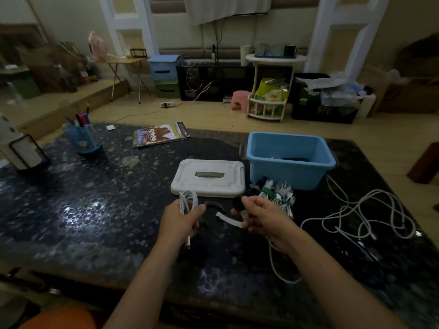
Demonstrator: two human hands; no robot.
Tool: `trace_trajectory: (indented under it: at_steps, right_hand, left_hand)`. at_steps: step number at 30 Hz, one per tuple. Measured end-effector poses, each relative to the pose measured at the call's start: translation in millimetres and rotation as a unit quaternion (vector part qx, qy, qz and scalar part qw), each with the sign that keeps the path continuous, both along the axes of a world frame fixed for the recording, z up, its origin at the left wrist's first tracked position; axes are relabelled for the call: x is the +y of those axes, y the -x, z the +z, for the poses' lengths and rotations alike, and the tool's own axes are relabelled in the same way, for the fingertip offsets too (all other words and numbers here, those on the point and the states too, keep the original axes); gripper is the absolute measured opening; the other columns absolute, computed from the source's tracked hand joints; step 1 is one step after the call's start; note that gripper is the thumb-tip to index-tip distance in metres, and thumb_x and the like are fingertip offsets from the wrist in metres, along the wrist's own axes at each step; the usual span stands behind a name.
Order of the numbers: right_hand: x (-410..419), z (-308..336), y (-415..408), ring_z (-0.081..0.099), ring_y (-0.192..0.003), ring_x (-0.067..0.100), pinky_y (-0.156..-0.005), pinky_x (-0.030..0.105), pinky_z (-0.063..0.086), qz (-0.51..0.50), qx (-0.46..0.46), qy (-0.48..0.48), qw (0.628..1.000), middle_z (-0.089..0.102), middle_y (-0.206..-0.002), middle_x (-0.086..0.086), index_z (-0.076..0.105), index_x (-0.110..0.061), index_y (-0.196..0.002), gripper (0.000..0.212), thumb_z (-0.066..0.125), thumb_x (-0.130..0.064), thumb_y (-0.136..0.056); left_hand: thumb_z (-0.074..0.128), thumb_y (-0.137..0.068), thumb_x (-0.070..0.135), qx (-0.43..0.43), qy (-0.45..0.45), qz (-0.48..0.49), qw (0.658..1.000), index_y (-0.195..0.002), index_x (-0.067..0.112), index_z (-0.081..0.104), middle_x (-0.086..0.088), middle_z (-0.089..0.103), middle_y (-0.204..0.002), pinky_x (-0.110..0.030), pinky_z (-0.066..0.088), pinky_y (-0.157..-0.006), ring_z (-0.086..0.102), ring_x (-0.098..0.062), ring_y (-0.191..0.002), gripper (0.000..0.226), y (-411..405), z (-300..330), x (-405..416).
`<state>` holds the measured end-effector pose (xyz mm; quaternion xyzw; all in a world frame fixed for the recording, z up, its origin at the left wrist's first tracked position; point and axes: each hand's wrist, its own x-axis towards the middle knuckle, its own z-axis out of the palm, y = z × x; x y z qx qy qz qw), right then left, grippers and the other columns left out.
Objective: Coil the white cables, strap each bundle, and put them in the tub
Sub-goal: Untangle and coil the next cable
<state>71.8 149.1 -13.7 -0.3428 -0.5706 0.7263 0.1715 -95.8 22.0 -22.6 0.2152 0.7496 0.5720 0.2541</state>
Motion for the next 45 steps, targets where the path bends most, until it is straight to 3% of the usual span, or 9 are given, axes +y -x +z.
trace_trajectory:
  at_steps: [4,12,18,21,26,31,35,39,45]
  right_hand:
    - [-5.3,2.7,-2.9,0.062,-0.061,0.011,-0.055,0.021,0.044,0.022,-0.018,0.005,1.000,0.077,-0.106,0.000,0.056,-0.013,-0.108,0.025,0.048,-0.037,-0.105]
    - [-14.7,2.4,10.6,0.055,-0.053,0.013,-0.048,0.023,0.033,-0.001,0.079,0.065,0.995,0.074,-0.117,0.004,0.050,0.001,-0.132,0.039,0.043,-0.028,-0.107]
    - [-25.6,3.6,19.3,0.055,-0.049,0.009,-0.045,0.020,0.034,-0.035,0.105,0.108,0.988,0.071,-0.091,0.008,0.058,-0.003,-0.128,0.035,0.044,-0.027,-0.106]
    - [-26.3,3.8,18.9,0.056,-0.049,0.011,-0.046,0.021,0.035,-0.038,0.088,0.091,0.991,0.070,-0.085,0.007,0.062,-0.009,-0.115,0.026,0.047,-0.027,-0.105]
    - [-11.6,7.1,9.0,0.055,-0.049,0.011,-0.046,0.022,0.036,-0.049,0.013,-0.030,0.998,0.077,-0.108,-0.002,0.060,-0.010,-0.106,0.021,0.050,-0.029,-0.105]
    - [-8.9,11.7,-4.0,0.048,-0.042,0.005,-0.044,0.017,0.037,-0.024,-0.034,-0.125,0.991,0.076,-0.088,0.006,0.064,-0.010,-0.094,0.025,0.057,-0.033,-0.100]
    - [-8.3,13.6,-15.9,0.046,-0.044,-0.003,-0.048,0.013,0.036,-0.032,-0.057,-0.228,0.972,0.059,-0.059,-0.010,0.066,-0.016,-0.078,0.022,0.067,-0.031,-0.095]
    - [-5.5,18.1,-32.2,0.048,-0.047,0.004,-0.053,0.022,0.041,-0.032,-0.049,-0.248,0.967,0.054,-0.051,-0.009,0.065,-0.018,-0.075,0.021,0.067,-0.022,-0.096]
    - [-13.8,44.2,-62.8,0.066,-0.064,0.009,-0.066,0.022,0.057,-0.023,0.062,-0.120,0.991,0.070,-0.070,-0.002,0.069,-0.008,-0.092,0.012,0.060,-0.002,-0.096]
  left_hand:
    - [0.075,-0.087,0.017,-0.015,-0.023,-0.017,0.999,-0.082,0.007,0.060,-0.007,0.057,-0.052,-0.026,0.036,-0.041,0.045,-0.013,-0.037,0.019,-8.4,9.4,1.7]
    - [0.073,-0.088,0.014,-0.116,-0.035,-0.153,0.981,-0.087,0.009,0.067,-0.017,0.057,-0.058,-0.025,0.032,-0.039,0.042,-0.021,-0.035,0.008,-30.4,13.5,3.6]
    - [0.071,-0.088,0.012,-0.124,-0.033,-0.154,0.980,-0.083,0.004,0.064,-0.016,0.058,-0.057,-0.026,0.032,-0.038,0.042,-0.020,-0.035,0.013,-32.4,13.0,3.6]
    - [0.068,-0.089,0.005,-0.107,-0.027,-0.129,0.986,-0.079,0.007,0.064,-0.016,0.058,-0.056,-0.025,0.033,-0.036,0.044,-0.018,-0.033,0.010,-32.1,15.0,4.3]
    - [0.069,-0.088,0.005,-0.028,0.017,-0.102,0.994,-0.077,0.004,0.061,-0.015,0.060,-0.054,-0.024,0.034,-0.039,0.042,-0.020,-0.034,0.013,-21.5,10.8,3.1]
    - [0.076,-0.083,0.021,0.083,0.046,-0.058,0.994,-0.084,0.011,0.067,-0.004,0.064,-0.054,-0.031,0.046,-0.054,0.055,-0.016,-0.046,0.014,-10.2,4.2,5.5]
    - [0.078,-0.081,0.032,0.155,0.058,-0.055,0.985,-0.102,0.022,0.066,0.004,0.070,-0.090,-0.033,0.052,-0.075,0.066,-0.014,-0.083,0.026,-13.9,11.4,9.0]
    - [0.077,-0.083,0.032,0.189,0.056,-0.086,0.977,-0.101,0.023,0.067,0.011,0.069,-0.091,-0.031,0.051,-0.075,0.064,-0.007,-0.085,0.022,-29.7,28.5,13.7]
    - [0.074,-0.088,0.017,-0.062,-0.065,-0.183,0.979,-0.080,0.009,0.058,-0.003,0.046,-0.050,-0.022,0.029,-0.039,0.037,-0.015,-0.042,0.020,-75.9,59.8,19.2]
